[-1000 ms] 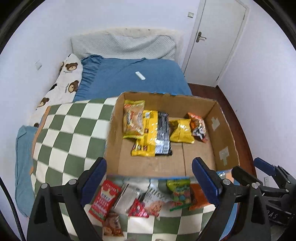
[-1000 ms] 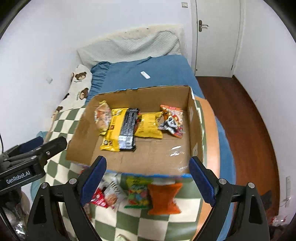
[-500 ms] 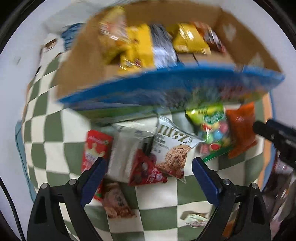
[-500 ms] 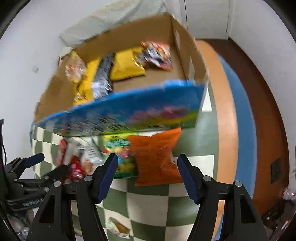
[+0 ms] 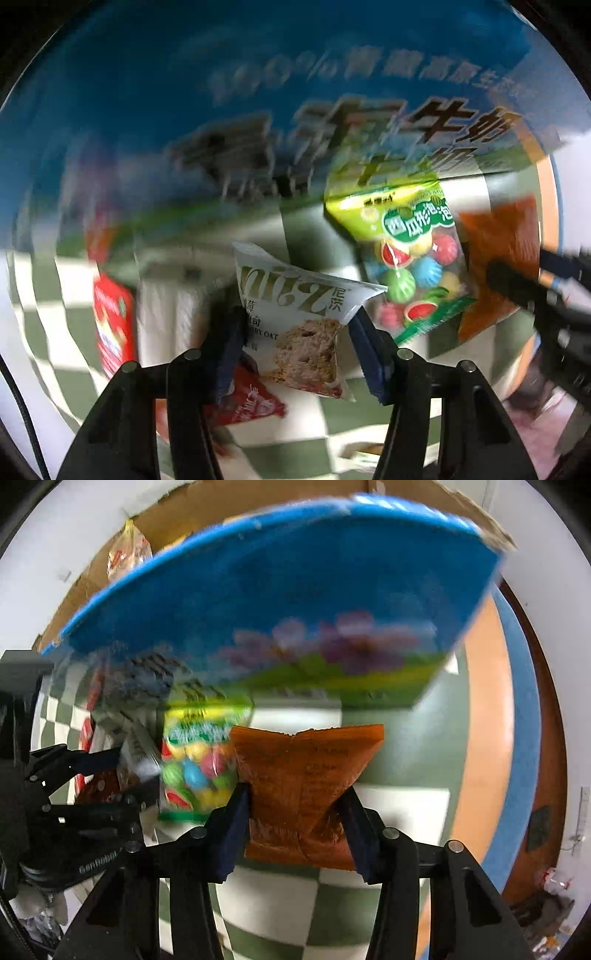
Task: Organize snacks
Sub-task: 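Grasp the orange bag with the right gripper while the left grasps the oat cookie packet, then drop both packets into the box and open both grippers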
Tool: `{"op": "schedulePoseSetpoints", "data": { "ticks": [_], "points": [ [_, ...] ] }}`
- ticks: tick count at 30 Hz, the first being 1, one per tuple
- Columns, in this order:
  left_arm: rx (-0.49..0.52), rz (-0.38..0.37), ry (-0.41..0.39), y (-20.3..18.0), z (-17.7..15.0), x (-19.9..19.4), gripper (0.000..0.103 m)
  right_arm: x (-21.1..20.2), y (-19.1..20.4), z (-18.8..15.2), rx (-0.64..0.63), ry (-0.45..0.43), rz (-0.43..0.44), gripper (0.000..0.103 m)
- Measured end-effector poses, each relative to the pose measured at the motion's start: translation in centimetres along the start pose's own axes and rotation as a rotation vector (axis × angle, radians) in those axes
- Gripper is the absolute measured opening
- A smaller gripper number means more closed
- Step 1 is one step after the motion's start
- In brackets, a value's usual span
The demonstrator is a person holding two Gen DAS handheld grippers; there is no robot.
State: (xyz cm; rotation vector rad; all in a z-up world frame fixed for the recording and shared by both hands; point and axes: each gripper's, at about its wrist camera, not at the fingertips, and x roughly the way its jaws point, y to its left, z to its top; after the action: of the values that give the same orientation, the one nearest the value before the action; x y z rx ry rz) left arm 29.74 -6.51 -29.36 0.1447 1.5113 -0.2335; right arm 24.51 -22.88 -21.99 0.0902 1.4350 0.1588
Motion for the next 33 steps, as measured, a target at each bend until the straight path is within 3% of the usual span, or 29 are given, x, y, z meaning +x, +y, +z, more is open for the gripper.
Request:
{"op": "schedulePoseSetpoints", "data": {
  "ticks": [3,7,10,20,25,33],
  "points": [
    [-0.109,-0.113,0.034,0.6,-1.1,0.1,0.054,-0.3,-0.7,-1.4,0.012,0.072,0.027,0.051],
    [-0.172,-0.161,0.06,1.5,-1.3,1.8,0.055,0.1,-1.7,-2.8,0.043,0.108,0.057,0.051],
    [-0.196,-0.198,0.085,2.1,-1.1,2.9,0.055,0.3,-2.2,-2.9,0.075,0.097,0.065,0.06],
    [-0.19,-0.171,0.048,1.5,-1.0,3.0,0.055,2.2,-2.0,-3.0,0.086,0.122,0.022,0.066],
    [-0.182,-0.132,-0.008,0.3,-2.4,0.3,0.047,1.2,-2.3,-3.4,0.087,0.075,0.005,0.051],
    [-0.16,-0.132,-0.081,-1.1,-5.3,-4.5,0.046,-1.4,-1.1,-4.3,0.085,0.012,0.044,0.048]
  ]
}}
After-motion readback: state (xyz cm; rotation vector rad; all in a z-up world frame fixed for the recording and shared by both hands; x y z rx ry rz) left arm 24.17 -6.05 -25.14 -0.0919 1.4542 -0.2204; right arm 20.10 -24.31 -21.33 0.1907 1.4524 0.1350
